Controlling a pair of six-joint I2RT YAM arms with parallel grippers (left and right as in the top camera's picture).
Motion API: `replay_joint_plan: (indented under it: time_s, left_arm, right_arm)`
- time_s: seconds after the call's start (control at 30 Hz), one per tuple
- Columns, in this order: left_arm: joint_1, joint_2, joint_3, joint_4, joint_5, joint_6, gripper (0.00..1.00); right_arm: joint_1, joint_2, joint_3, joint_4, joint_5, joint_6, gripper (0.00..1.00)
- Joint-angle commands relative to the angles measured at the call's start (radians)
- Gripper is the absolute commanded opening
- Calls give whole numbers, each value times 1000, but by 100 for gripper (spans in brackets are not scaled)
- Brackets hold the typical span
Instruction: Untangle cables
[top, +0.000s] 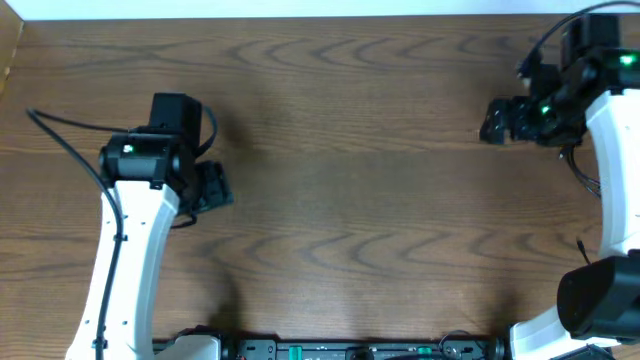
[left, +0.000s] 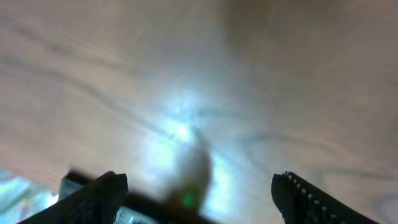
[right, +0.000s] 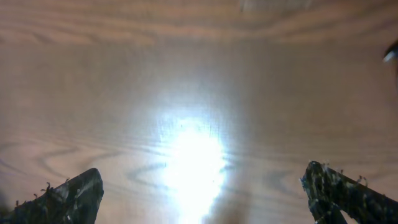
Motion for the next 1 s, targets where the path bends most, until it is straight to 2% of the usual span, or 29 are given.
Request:
replay_joint_plan:
  time_s: [0.0, 0.2, 0.33, 0.4, 0.43, 0.57, 0.73, 0.97]
  left_arm:
    - [16, -42, 2, -51, -10, 2, 79]
    - [16, -277, -140, 56, -6, 2, 80]
    - [16, -510, -284, 182, 23, 15, 79]
    - [16, -709, -391, 266, 29, 8, 79]
    - [16, -828, -444, 293, 29, 5, 98]
    - [16, -1006, -472, 279, 29, 6, 98]
    - [16, -1113, -472, 261, 29, 5, 98]
    - [16, -1128, -472, 221, 29, 5, 98]
  right_arm:
    - [18, -34, -85, 6, 31, 21, 99]
    - [20, -233, -343, 160, 30, 49, 99]
    - [20, -439, -504, 285, 31, 55, 99]
    - [20, -598, -600, 372, 35, 54, 99]
    - [20, -703, -654, 410, 34, 55, 99]
    - [19, -868, -711, 408, 34, 55, 99]
    - [19, -980, -713, 396, 34, 55, 99]
    - [19, -1023, -713, 364, 34, 55, 99]
